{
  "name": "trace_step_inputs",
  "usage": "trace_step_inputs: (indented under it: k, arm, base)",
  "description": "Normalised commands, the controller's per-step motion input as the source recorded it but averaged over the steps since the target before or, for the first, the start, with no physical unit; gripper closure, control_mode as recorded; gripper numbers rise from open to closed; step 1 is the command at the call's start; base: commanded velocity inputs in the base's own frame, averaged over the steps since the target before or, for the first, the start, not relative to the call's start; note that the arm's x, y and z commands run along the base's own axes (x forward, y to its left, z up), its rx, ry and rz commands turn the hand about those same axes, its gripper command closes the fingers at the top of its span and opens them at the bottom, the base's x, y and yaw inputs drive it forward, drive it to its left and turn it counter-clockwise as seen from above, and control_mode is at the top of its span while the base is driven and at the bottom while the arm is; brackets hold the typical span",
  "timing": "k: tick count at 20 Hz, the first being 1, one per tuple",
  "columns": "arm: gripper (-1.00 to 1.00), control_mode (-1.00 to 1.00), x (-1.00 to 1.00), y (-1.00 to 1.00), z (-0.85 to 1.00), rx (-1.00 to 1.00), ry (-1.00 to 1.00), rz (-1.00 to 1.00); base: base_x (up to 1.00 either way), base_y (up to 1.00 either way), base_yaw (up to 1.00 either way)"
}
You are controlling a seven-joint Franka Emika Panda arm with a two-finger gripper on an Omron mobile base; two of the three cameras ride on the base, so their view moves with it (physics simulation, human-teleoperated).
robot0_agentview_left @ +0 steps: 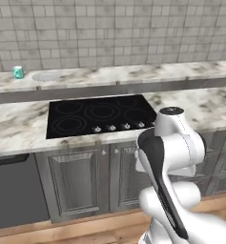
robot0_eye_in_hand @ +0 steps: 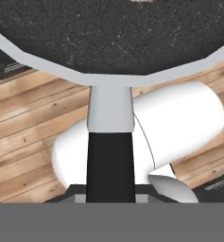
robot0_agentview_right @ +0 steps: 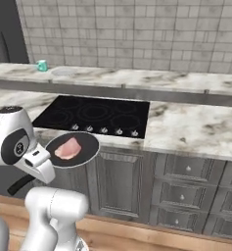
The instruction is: Pick up the pan with the steak in it and place it on the dining table. Then place the steak on the plate.
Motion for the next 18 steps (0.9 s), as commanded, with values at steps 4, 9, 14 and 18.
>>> trace_step_inputs:
  k: [4, 9, 14, 18]
  arm:
    - [1.00, 1.00, 0.00, 0.00, 0.00, 0.00, 0.00, 0.00]
    - [1.00, 1.00, 0.00, 0.00, 0.00, 0.00, 0.00, 0.00]
    - [1.00, 1.00, 0.00, 0.00, 0.00, 0.00, 0.00, 0.00]
    - [1.00, 1.00, 0.00, 0.00, 0.00, 0.00, 0.00, 0.00]
  base:
    - [-0.26, 0.80, 0.00]
    - [-0.10, 1.00, 0.00]
    - [-0.03, 1.00, 0.00]
    - [0.00, 1.00, 0.00]
